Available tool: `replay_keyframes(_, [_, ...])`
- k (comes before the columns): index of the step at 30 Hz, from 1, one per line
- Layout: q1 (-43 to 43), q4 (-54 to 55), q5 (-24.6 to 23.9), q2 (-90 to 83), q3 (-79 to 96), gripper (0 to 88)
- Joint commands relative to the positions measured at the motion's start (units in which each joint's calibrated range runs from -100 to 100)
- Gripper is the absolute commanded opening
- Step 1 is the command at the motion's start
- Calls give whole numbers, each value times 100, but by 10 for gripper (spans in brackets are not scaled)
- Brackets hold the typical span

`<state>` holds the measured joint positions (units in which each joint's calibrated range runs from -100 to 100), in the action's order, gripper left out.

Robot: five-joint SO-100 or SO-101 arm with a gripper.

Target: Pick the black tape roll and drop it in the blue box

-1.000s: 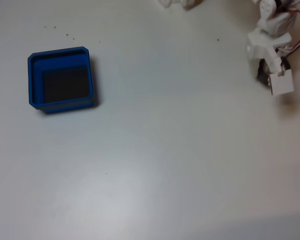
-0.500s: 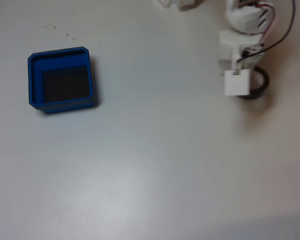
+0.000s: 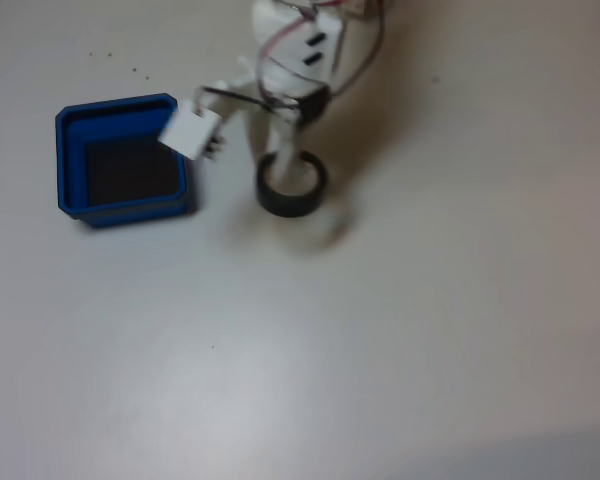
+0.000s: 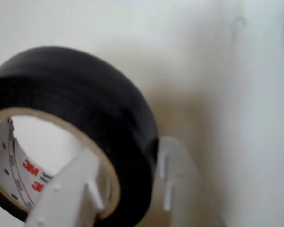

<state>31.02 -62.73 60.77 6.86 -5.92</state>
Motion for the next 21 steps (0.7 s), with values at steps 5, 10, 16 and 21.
replay_keyframes(5, [1348, 51, 445, 610, -1582, 12])
replay_keyframes(10, [2022, 51, 787, 1563, -2750, 12])
replay_keyframes(16, [2520, 51, 1102, 2115, -3397, 12])
replay_keyframes(21, [2814, 43, 1111, 2149, -3370, 12])
